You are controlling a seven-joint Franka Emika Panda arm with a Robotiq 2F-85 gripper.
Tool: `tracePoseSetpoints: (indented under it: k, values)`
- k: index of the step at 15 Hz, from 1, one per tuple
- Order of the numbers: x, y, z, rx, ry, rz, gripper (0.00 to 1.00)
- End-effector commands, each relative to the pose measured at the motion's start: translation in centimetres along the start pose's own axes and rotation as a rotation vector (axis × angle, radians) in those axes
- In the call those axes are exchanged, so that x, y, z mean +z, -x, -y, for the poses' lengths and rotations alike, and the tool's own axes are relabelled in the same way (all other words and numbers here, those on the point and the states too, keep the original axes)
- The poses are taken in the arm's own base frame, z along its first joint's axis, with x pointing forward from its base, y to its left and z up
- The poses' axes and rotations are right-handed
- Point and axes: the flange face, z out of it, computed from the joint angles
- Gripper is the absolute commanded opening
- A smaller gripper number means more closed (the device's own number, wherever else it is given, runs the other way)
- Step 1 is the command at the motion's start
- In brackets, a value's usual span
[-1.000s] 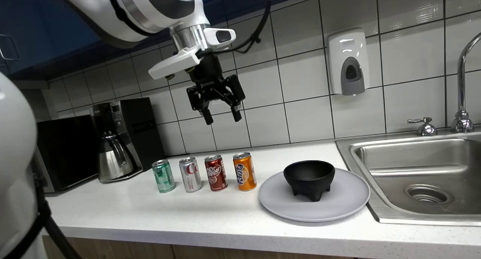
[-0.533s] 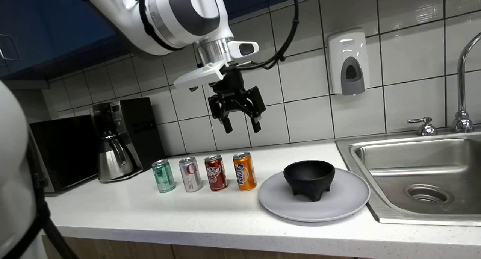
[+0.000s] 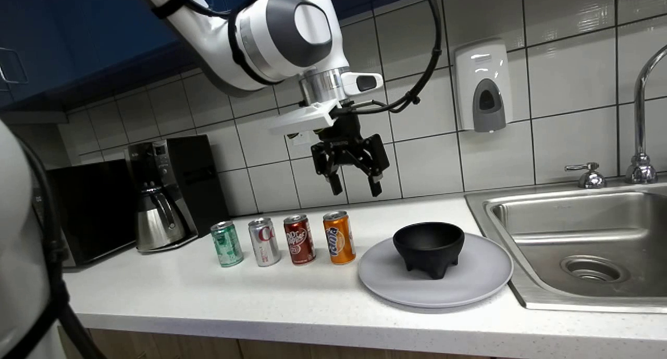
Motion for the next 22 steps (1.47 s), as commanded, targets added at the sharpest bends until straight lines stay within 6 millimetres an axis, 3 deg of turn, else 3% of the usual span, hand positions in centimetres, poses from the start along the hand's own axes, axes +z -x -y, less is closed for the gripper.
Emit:
tracePoseSetpoints:
  k: [1,10,22]
  values:
    - [1.3,-1.5,-1.4,0.048,-0.004,0.011,1.0]
    - [4.8,-3.1,-3.8,0.141,-0.008,0.053,1.0]
    - [9.6,-6.0,-4.9,0.171,0.036,0.095,1.0]
